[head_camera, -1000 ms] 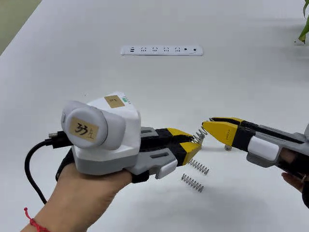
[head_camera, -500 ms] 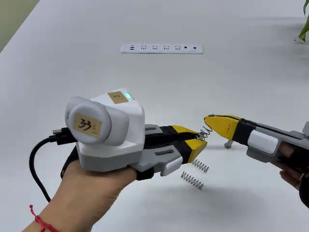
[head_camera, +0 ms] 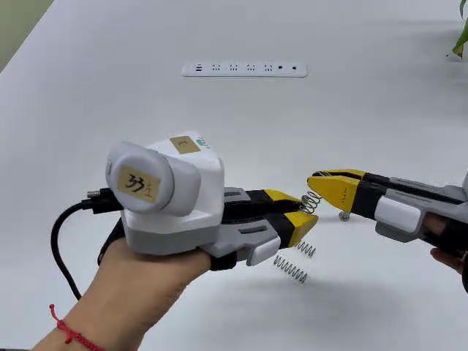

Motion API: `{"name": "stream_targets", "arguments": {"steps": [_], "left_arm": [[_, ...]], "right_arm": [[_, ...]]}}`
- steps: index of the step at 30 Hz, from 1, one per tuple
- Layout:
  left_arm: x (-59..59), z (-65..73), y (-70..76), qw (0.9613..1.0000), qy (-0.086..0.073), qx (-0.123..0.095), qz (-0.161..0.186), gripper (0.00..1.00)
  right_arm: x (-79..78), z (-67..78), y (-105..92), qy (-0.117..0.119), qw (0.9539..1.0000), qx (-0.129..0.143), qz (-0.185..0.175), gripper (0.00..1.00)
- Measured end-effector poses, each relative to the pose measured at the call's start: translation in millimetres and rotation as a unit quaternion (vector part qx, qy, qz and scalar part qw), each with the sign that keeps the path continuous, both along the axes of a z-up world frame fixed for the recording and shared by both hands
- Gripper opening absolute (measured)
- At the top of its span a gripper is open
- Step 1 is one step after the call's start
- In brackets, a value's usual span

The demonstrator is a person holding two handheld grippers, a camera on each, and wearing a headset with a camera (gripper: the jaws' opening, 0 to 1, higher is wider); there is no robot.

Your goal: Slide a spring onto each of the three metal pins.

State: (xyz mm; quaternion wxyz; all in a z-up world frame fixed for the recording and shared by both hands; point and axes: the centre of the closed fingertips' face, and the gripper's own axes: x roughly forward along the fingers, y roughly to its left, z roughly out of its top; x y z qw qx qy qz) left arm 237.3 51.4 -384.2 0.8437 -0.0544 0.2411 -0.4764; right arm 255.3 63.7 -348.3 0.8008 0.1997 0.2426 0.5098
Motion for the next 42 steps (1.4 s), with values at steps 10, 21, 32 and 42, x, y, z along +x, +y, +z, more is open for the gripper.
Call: {"name": "stream_targets", "arguments": {"steps": [10, 21, 32, 42], "left_arm": [[-2.6, -3.7, -2.3, 1.0000, 0.006, 0.003, -0.007, 0.14], [-3.1, -2.5, -2.7, 0.9999, 0.009, -0.004, -0.006, 0.12], [-3.7, -2.7, -3.3, 0.9999, 0.013, -0.008, -0.007, 0.11], [-5.8, -4.6, -2.9, 0.9998, 0.009, 0.002, -0.017, 0.10]], "right_arm": [[-3.7, 3.7, 3.3, -0.027, 0.9993, -0.019, 0.018, 0.11], [-7.6, 6.4, 6.9, -0.057, 0.9971, -0.036, 0.035, 0.11], [-9.0, 6.1, 6.5, -0.072, 0.9954, -0.047, 0.042, 0.11], [-11.9, 2.5, 5.3, -0.083, 0.9920, -0.071, 0.064, 0.14]]}}
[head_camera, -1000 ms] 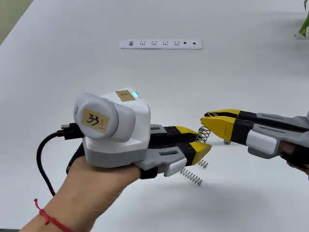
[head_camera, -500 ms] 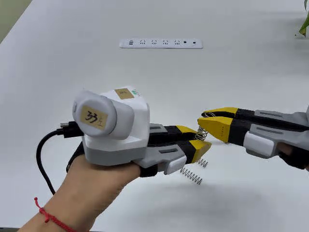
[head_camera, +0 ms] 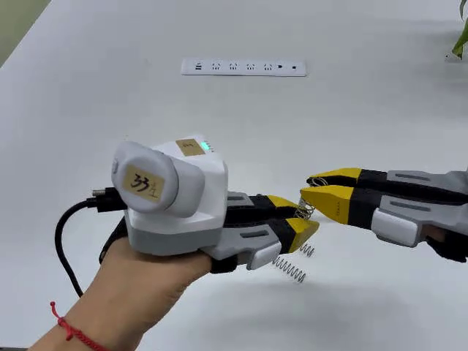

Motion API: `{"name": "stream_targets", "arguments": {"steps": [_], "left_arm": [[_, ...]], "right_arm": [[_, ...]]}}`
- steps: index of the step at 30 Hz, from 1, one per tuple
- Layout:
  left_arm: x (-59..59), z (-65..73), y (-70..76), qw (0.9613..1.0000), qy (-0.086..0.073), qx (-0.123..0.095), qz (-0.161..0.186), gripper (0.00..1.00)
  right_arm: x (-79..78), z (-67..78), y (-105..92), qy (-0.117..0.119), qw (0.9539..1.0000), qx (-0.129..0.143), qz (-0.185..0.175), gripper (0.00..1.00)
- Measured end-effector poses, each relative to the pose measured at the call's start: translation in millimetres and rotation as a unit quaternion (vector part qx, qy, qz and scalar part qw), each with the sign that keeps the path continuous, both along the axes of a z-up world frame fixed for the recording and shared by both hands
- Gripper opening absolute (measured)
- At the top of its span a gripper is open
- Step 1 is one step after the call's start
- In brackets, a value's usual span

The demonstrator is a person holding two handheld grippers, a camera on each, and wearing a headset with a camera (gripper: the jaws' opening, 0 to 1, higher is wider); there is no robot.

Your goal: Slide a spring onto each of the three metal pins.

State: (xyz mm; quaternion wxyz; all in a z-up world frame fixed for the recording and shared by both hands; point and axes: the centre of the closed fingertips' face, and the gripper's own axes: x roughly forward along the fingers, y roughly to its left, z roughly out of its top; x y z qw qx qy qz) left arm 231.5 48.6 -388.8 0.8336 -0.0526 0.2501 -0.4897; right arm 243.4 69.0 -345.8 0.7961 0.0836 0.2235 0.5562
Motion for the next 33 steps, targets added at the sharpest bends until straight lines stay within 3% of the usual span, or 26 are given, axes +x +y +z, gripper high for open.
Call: {"name": "stream_targets", "arguments": {"steps": [6, 11, 13, 16, 19, 21, 23, 24, 26, 27, 28, 29, 33], "left_arm": [[-0.7, 0.3, -1.7, 1.0000, -0.001, 0.000, -0.006, 0.10], [-0.9, 1.1, -2.7, 1.0000, -0.003, -0.001, -0.009, 0.10], [-1.1, 1.1, -2.9, 0.9999, -0.004, -0.001, -0.010, 0.10], [-1.6, 1.3, -2.8, 0.9999, -0.006, -0.001, -0.013, 0.10], [-2.0, 1.0, -2.1, 0.9999, -0.008, -0.001, -0.014, 0.10], [-2.3, 0.9, -1.7, 0.9998, -0.009, -0.001, -0.015, 0.10], [-3.0, 0.8, -1.7, 0.9998, -0.011, -0.002, -0.016, 0.10], [-3.6, 1.0, -1.7, 0.9998, -0.013, -0.002, -0.018, 0.10], [-4.2, 0.9, -1.3, 0.9997, -0.015, -0.002, -0.019, 0.10], [-4.9, 0.9, -1.2, 0.9997, -0.015, -0.003, -0.020, 0.10], [-5.3, 1.0, -1.1, 0.9997, -0.016, -0.003, -0.020, 0.10], [-5.7, 1.0, -0.9, 0.9996, -0.017, -0.003, -0.020, 0.10], [-7.9, 1.2, -0.4, 0.9994, -0.023, -0.004, -0.024, 0.10]], "right_arm": [[-2.9, -1.8, 2.0, -0.007, 0.9996, -0.019, 0.019, 0.18], [-4.8, -5.5, -0.2, -0.026, 0.9960, -0.060, 0.061, 0.21], [-4.2, -4.5, -3.4, -0.037, 0.9926, -0.079, 0.085, 0.22], [-4.9, -0.8, -8.8, -0.057, 0.9829, -0.116, 0.131, 0.24], [-7.0, 4.7, -12.2, -0.075, 0.9684, -0.150, 0.185, 0.25], [-9.9, 4.7, -12.8, -0.085, 0.9542, -0.179, 0.224, 0.26], [-11.9, 4.2, -12.6, -0.098, 0.9378, -0.205, 0.262, 0.26], [-13.6, 3.5, -11.9, -0.103, 0.9272, -0.220, 0.285, 0.26], [-14.7, 2.7, -10.4, -0.112, 0.9132, -0.239, 0.311, 0.26], [-17.0, 2.4, -8.6, -0.115, 0.9034, -0.248, 0.330, 0.26], [-17.6, 2.4, -7.5, -0.118, 0.8974, -0.255, 0.340, 0.26], [-17.5, 2.7, -5.3, -0.126, 0.8881, -0.265, 0.354, 0.26], [-23.2, 0.1, 1.4, -0.131, 0.8634, -0.287, 0.394, 0.26]]}}
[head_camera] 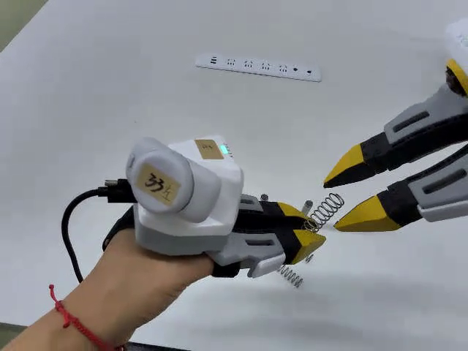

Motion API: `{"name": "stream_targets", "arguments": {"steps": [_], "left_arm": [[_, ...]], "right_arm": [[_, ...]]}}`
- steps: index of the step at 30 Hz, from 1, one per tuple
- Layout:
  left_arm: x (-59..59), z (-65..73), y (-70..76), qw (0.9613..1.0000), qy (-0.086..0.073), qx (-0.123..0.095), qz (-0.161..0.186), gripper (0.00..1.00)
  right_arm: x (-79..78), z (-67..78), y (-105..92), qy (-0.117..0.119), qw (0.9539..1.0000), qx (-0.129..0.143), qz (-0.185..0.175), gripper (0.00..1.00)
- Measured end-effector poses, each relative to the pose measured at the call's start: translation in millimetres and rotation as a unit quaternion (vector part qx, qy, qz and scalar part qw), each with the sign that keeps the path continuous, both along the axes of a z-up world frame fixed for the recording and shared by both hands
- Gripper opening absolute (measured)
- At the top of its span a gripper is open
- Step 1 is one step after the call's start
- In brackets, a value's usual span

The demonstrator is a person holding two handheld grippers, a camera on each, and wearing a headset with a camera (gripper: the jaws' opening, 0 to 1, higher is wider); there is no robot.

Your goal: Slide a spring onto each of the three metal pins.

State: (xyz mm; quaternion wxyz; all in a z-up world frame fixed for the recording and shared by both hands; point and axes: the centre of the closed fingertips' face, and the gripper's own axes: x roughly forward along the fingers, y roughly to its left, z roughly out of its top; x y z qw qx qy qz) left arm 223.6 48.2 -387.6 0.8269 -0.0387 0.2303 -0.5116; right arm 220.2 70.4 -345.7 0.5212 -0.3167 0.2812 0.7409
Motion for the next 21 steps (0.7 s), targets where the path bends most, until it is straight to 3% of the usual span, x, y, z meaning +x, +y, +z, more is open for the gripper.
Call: {"name": "stream_targets", "arguments": {"steps": [7, 21], "left_arm": [[-3.0, 0.3, 1.6, 1.0000, -0.006, -0.005, -0.004, 0.10], [-4.8, 0.6, 1.4, 0.9998, -0.008, -0.017, -0.006, 0.10]], "right_arm": [[-14.0, -11.5, 5.1, -0.003, 0.9970, -0.052, 0.058, 0.23], [-12.4, -23.3, 0.4, -0.007, 0.9903, -0.097, 0.100, 0.15]]}}
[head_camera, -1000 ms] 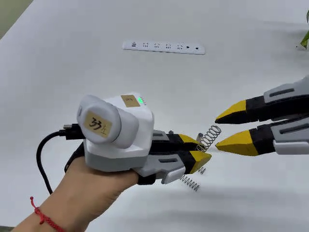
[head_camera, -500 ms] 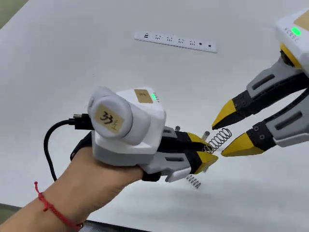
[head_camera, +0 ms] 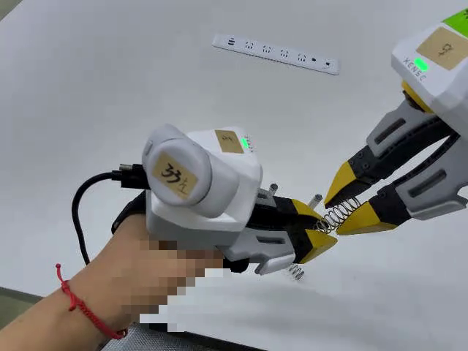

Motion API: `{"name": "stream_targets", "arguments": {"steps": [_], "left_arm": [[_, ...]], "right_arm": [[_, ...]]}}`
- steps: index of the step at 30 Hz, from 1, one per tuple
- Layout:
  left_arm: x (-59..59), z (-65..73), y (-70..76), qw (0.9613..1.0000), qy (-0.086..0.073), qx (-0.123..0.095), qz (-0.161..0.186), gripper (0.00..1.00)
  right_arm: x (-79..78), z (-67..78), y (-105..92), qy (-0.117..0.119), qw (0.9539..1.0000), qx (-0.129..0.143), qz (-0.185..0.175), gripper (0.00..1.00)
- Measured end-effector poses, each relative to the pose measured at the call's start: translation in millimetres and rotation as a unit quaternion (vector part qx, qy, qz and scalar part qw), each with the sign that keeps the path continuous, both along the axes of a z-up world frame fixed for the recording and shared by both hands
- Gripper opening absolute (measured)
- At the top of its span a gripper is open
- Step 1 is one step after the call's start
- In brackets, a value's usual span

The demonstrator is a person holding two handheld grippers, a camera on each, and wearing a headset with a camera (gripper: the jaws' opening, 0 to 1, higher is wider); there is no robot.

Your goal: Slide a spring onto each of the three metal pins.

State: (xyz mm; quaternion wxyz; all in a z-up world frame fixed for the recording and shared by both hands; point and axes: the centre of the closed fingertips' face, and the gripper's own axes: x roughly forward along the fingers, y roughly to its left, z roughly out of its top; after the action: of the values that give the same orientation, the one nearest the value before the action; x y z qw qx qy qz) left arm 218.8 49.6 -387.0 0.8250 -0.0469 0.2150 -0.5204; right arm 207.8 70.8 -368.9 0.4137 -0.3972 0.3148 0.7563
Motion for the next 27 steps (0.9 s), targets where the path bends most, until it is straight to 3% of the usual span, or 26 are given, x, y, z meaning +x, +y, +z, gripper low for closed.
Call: {"name": "stream_targets", "arguments": {"steps": [22, 27], "left_arm": [[-1.8, -2.5, 0.4, 1.0000, -0.005, -0.003, -0.006, 0.11], [-2.7, -4.1, 3.3, 1.0000, -0.008, 0.001, -0.005, 0.18]], "right_arm": [[-0.4, -4.9, 1.8, -0.009, 0.9999, -0.012, 0.001, 0.12], [0.2, -5.3, 2.6, -0.009, 0.9999, -0.013, -0.001, 0.12]]}}
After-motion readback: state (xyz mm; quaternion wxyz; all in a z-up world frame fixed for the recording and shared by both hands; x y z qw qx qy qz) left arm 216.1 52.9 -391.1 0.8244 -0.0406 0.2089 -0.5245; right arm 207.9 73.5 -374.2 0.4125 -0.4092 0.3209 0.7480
